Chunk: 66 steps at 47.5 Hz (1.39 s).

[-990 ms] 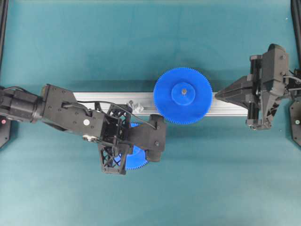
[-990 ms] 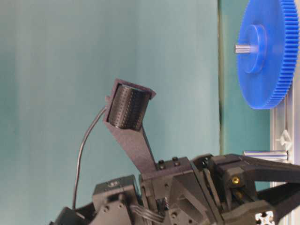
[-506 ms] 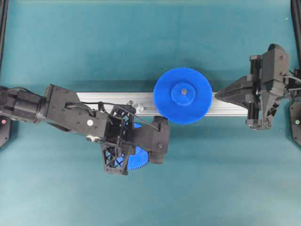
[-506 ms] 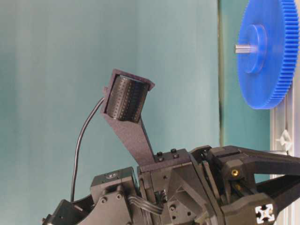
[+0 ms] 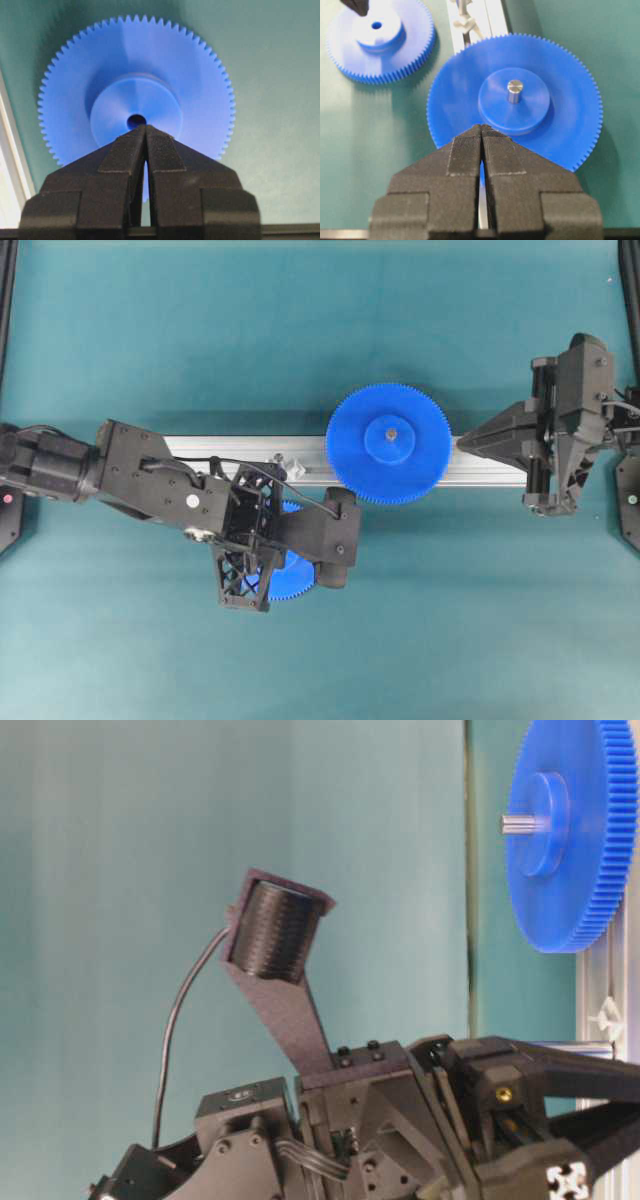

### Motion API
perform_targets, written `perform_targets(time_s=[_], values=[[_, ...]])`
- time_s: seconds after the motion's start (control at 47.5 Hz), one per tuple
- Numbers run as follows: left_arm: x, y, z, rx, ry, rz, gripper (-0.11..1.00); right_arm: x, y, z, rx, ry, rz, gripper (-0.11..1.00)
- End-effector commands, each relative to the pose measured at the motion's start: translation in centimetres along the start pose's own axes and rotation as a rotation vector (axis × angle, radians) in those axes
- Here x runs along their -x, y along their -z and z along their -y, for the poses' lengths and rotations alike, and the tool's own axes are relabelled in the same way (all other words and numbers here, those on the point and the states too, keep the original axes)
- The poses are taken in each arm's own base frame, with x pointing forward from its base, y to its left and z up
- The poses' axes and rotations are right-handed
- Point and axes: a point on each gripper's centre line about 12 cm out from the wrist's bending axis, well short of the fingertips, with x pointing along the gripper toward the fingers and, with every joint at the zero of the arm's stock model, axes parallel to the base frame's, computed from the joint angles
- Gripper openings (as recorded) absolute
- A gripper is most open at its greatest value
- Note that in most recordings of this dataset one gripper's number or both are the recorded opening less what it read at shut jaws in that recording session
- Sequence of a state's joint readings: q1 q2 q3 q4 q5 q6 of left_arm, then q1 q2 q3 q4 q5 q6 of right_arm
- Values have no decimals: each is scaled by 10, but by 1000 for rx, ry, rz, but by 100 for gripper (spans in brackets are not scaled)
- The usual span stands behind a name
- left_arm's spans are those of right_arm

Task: Insert the small gear onto the shaft.
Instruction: 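Lower the left gripper and close it on the small gear's hub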

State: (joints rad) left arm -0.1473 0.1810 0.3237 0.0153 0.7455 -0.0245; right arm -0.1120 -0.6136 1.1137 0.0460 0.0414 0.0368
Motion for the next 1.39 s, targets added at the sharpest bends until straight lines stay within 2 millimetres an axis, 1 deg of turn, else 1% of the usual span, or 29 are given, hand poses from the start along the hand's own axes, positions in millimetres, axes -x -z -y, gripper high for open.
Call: perform_targets(time_s=[0.0,0.126,0.19,0.274,0.358,0.506,0.569,0.611,1.159,1.37], values=[[11,-9,2,-1,2,40,1,0,-6,0,-12,1,19,4],[12,-12,2,0,2,61,4,0,-6,0,-12,1,19,4],[12,-13,2,3,2,69,8,0,-6,0,-11,0,18,4],[11,-13,2,6,2,68,17,0,-6,0,-12,1,19,4],[10,-11,2,16,3,58,34,0,-6,0,-12,1,19,4],[8,-11,2,41,3,63,75,0,-6,0,-12,1,19,4],[8,-11,2,39,4,74,89,0,-5,0,-12,1,17,4],[8,-11,2,38,4,77,93,0,-6,0,-12,1,19,4],[-3,-9,1,37,2,37,93,0,-4,0,-12,2,14,4],[-4,-7,0,43,1,34,93,0,-3,1,-12,2,12,4]])
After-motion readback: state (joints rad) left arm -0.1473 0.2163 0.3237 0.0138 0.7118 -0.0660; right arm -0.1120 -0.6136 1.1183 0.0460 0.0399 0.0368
